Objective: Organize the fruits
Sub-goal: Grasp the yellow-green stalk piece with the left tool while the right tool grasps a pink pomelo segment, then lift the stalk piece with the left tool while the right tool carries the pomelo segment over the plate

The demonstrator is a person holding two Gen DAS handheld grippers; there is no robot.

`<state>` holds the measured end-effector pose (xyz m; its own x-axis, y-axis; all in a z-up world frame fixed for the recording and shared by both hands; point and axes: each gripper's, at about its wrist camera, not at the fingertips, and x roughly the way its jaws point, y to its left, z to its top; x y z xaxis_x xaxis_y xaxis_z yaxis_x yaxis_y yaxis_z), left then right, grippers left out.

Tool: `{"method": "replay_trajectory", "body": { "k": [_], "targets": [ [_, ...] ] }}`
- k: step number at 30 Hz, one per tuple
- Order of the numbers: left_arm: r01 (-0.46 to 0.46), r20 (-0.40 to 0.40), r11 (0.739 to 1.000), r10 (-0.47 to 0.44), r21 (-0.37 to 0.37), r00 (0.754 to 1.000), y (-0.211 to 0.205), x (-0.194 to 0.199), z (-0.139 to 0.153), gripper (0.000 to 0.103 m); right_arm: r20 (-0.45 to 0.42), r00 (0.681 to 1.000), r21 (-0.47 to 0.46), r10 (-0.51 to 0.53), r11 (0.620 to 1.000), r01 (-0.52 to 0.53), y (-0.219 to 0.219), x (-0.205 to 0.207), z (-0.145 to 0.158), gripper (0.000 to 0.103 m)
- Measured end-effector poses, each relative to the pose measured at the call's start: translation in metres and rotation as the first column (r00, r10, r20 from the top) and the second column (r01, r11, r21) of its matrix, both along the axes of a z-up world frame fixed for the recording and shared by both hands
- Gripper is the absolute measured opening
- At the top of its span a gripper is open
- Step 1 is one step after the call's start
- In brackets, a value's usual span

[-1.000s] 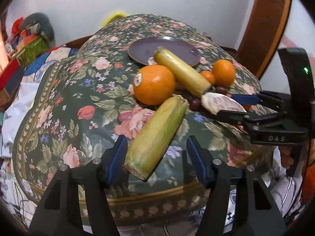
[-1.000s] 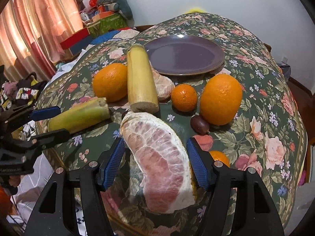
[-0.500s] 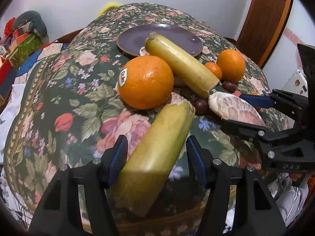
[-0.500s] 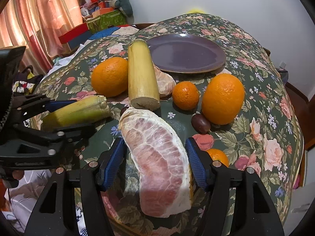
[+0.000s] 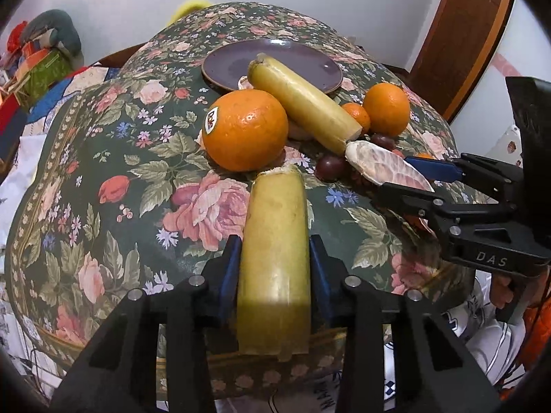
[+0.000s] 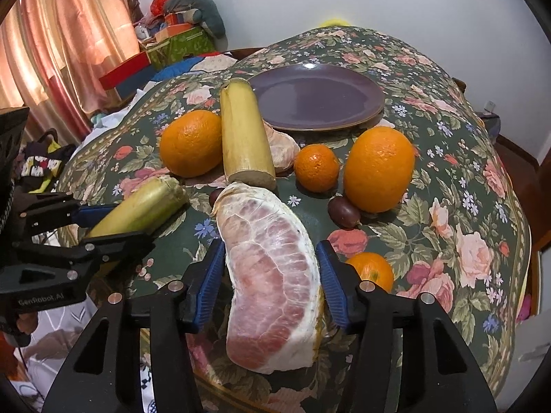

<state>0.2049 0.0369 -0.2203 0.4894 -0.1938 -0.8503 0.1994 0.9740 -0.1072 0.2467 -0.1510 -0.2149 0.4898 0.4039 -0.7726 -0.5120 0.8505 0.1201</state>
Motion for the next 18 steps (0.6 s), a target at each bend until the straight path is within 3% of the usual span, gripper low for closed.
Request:
{"method": "replay_trajectory", "body": {
  "k": [11,18],
  "targets": [
    [0.003,0.015,1.0,-0.003,0.016,1.0,-0.012,0.017,-0.006,0.038,0.027,1.0,0.013,-0.016,1.0,0.016,-0.003,-0.002,0.006,0.05],
    [-0.02,0.054,1.0,0.02,0.008,0.998,-0.008,0.009,0.009,0.038,0.052,0.998,0.039,-0.038,0.999,0.036,-0.01,-0.005,0.017,0.05]
  ]
}}
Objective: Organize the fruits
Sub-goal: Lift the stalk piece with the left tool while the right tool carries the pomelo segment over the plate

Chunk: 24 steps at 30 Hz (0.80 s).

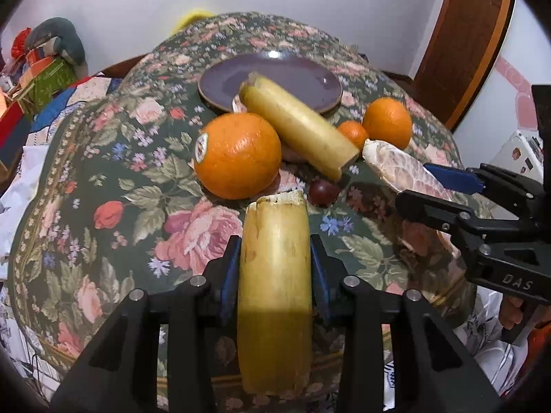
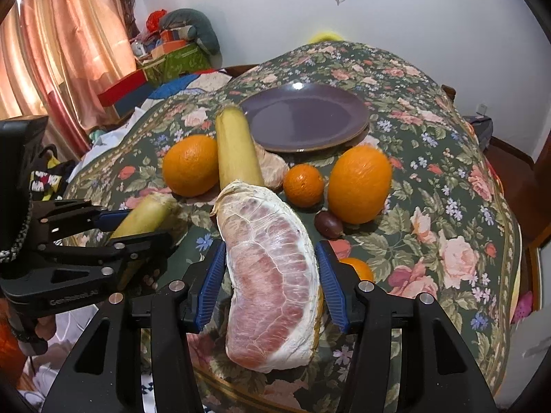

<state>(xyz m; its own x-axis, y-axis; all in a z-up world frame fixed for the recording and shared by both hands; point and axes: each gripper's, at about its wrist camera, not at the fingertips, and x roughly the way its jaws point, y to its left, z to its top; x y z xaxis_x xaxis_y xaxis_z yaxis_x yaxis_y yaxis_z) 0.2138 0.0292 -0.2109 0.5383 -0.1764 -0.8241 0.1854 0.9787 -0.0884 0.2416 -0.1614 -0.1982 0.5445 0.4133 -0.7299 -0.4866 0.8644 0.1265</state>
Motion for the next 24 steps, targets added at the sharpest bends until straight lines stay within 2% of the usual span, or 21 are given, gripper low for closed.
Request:
{"method": "replay_trajectory", "body": {
  "k": [6,15,24],
  "targets": [
    [-0.017,0.084,1.0,0.018,-0.01,0.996,0.002,-0.006,0.03,0.038,0.042,0.999,0.027,-0.015,1.0,0.014,-0.006,0.003,0.018,0.049],
    [-0.018,0.207,0.998,0.031,-0.066,0.978,0.002,0.0,0.079,0.038,0.179,0.982,0.097,-0.065,0.994,0.048,-0.017,0.013,0.071,0.05],
    [-0.004,0.295,0.995,0.034,-0.101,0.955,-0.002,0.024,0.11,0.038,0.246,0.964,0.138,-0.102,0.988,0.07,-0.021,0.036,0.092,0.049]
  ]
}}
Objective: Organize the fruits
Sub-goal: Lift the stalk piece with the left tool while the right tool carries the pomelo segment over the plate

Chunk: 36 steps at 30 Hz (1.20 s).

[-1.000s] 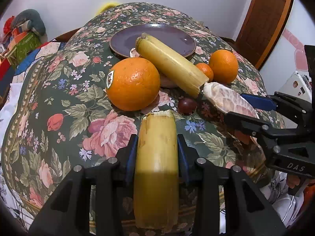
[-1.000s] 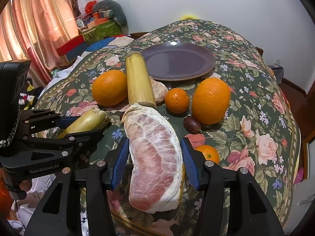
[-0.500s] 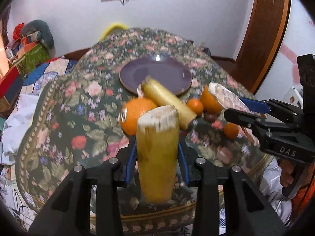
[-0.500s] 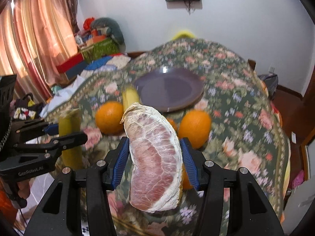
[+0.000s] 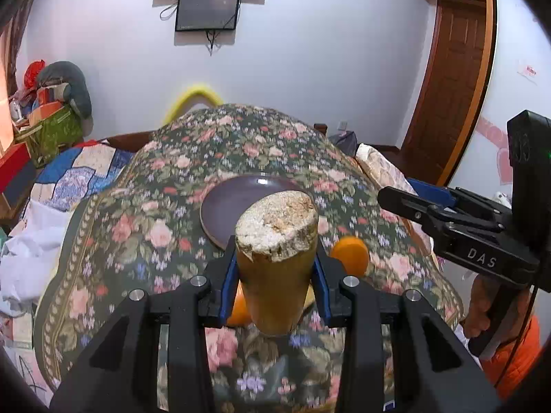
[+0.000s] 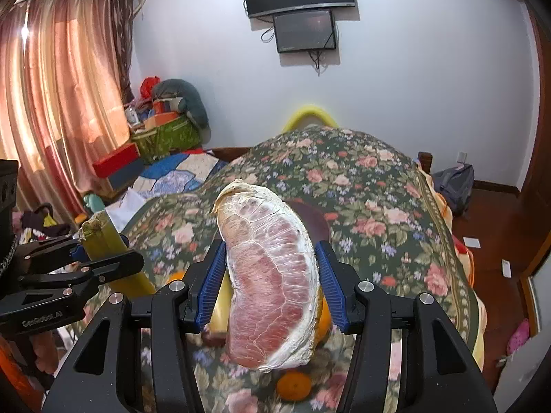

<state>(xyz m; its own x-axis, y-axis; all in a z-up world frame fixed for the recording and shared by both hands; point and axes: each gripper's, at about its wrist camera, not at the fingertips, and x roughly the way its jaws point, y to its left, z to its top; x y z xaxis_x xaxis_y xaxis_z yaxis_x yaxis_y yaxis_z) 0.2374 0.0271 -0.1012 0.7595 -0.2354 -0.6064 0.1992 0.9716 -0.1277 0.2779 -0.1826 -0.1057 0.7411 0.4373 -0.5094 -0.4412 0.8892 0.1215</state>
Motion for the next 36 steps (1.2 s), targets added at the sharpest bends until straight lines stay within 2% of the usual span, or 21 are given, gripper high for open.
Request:
{"method": "replay_trajectory", "body": {
  "k": [9,18,36],
  "targets": [
    [-0.008,0.01,1.0,0.008,-0.011,1.0,-0.002,0.038,0.003,0.038,0.013,1.0,0.02,-0.004,1.0,0.004,0.002,0.029,0.002,0.05],
    [-0.017,-0.021,1.0,0.016,-0.021,1.0,0.001,0.08,-0.013,0.038,-0.016,1.0,0.009,-0.003,1.0,0.003,0.013,0.062,-0.011,0.05],
    [-0.011,-0.067,0.998,0.007,-0.057,0.998,0.004,0.149,-0.035,0.038,-0.108,0.994,-0.119,0.036,0.992,-0.049,0.04,0.12,-0.044,0.05]
  ]
}}
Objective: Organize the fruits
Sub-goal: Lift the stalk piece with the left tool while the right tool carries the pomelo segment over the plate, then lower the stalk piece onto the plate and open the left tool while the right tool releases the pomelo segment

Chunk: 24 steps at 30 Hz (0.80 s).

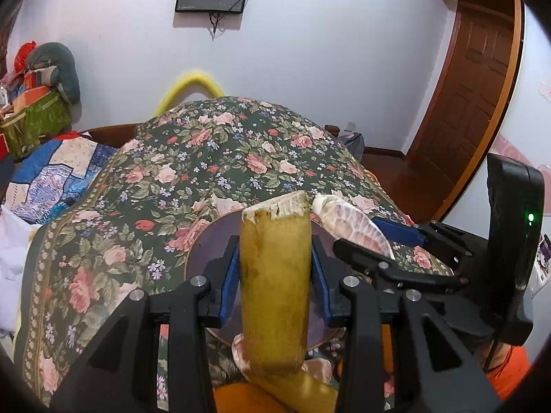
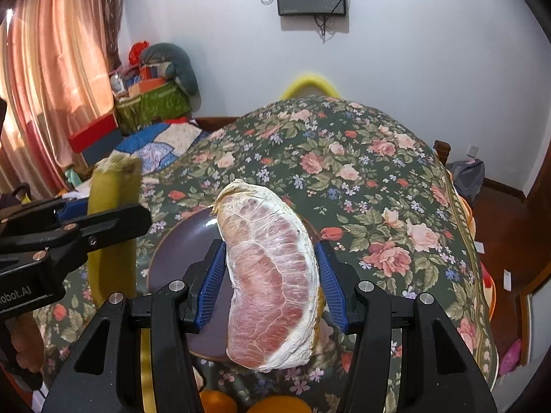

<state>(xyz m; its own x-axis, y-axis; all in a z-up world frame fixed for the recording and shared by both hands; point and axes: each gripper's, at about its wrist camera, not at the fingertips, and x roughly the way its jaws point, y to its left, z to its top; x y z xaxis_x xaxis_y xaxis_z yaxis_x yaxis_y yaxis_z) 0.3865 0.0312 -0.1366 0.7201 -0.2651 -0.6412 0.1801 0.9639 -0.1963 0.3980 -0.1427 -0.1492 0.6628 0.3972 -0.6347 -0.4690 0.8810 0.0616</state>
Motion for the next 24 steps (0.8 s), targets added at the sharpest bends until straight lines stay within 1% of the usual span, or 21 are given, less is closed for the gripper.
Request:
{"method": "replay_trajectory", "body": {
  "k": [3,8,14,15,18,22,24],
  "targets": [
    [0.003,-0.034,1.0,-0.004,-0.024,0.999,0.002,0.012,-0.007,0.038,-0.013,1.0,-0.028,0.011,1.0,-0.011,0.005,0.005,-0.003,0.05],
    [-0.002,-0.098,0.998,-0.003,-0.056,0.995,0.004,0.034,-0.022,0.038,-0.046,0.999,-0.037,0.023,0.999,-0.024,0.007,0.017,-0.009,0.05],
    [-0.051,-0.18,0.998,0.043,-0.044,0.983,0.011,0.054,-0.045,0.038,-0.097,0.995,-0.052,0.036,0.998,-0.041,0.012,0.026,-0.019,0.052],
    [-0.059,-0.183,0.997,0.048,-0.056,0.982,0.014,0.054,-0.047,0.038,-0.105,0.994,-0.052,0.037,0.998,-0.043,0.013,0.027,-0.021,0.051],
    [-0.064,-0.18,0.995,0.051,-0.071,0.982,0.021,0.052,-0.046,0.038,-0.088,0.995,-0.045,0.037,0.998,-0.041,0.011,0.024,-0.019,0.051],
    [-0.062,-0.162,0.997,0.053,-0.054,0.985,0.022,0.043,-0.038,0.038,-0.075,0.996,-0.029,0.037,0.999,-0.04,0.008,0.022,-0.011,0.051],
    [-0.063,-0.147,0.997,0.057,-0.035,0.987,0.022,0.036,-0.033,0.038,-0.063,0.997,-0.023,0.033,0.999,-0.035,0.005,0.017,-0.006,0.051]
  ]
}}
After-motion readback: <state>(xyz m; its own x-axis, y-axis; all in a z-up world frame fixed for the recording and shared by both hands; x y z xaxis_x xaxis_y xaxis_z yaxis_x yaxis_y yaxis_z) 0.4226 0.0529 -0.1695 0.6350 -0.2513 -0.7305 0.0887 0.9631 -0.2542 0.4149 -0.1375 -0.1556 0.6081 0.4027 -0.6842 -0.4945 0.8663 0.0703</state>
